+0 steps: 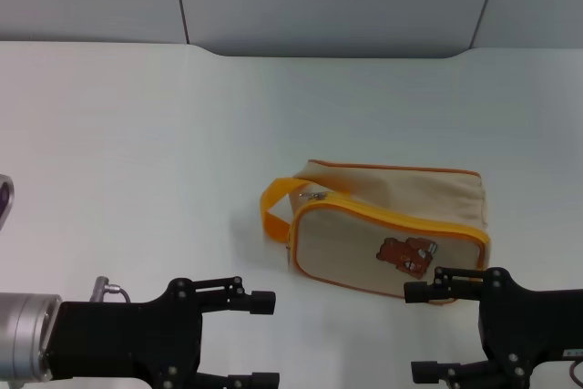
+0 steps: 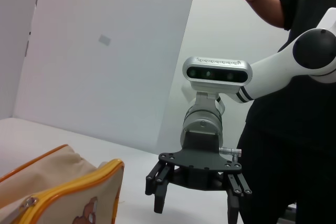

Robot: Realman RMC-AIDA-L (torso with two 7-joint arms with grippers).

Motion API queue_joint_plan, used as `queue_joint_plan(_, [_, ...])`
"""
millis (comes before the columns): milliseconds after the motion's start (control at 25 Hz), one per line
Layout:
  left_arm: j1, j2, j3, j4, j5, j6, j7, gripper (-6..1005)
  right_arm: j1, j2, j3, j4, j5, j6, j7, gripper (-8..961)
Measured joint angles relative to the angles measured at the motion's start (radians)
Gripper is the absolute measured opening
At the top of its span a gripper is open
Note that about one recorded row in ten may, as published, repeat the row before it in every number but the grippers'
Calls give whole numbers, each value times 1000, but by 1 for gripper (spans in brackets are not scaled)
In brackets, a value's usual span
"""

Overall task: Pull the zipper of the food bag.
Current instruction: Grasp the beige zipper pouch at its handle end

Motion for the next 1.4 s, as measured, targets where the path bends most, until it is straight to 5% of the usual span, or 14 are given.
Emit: queue_joint_plan(1400, [9,-1,-28,2,-6,-25,27,800,-11,-2,4,-1,-1,-8,-1,808])
